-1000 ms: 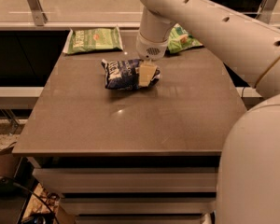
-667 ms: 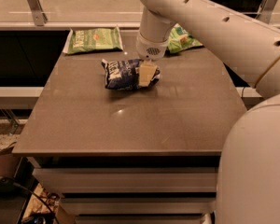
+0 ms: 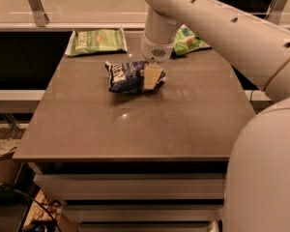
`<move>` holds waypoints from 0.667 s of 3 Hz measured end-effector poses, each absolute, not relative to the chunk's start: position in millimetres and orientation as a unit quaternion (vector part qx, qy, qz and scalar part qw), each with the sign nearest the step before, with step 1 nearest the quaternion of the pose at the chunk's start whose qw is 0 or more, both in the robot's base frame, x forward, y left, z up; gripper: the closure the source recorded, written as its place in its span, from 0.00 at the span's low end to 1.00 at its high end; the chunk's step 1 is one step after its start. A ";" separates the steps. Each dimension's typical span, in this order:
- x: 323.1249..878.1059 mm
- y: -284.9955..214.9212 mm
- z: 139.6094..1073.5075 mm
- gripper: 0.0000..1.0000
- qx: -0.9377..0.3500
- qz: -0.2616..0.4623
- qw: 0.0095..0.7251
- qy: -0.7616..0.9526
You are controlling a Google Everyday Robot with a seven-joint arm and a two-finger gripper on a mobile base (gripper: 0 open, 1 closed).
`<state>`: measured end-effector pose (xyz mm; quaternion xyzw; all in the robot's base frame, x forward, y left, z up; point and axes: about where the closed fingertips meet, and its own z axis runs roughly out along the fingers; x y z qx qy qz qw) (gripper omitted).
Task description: Pick blue chip bag
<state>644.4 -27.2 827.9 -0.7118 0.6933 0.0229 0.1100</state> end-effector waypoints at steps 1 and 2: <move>641.5 -30.5 863.2 1.00 -0.722 0.026 0.147 0.675; 635.9 -30.6 901.9 1.00 -0.732 0.021 0.175 0.658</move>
Offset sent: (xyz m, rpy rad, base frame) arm -0.0183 -0.0064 0.1269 0.1216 -0.1624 0.1187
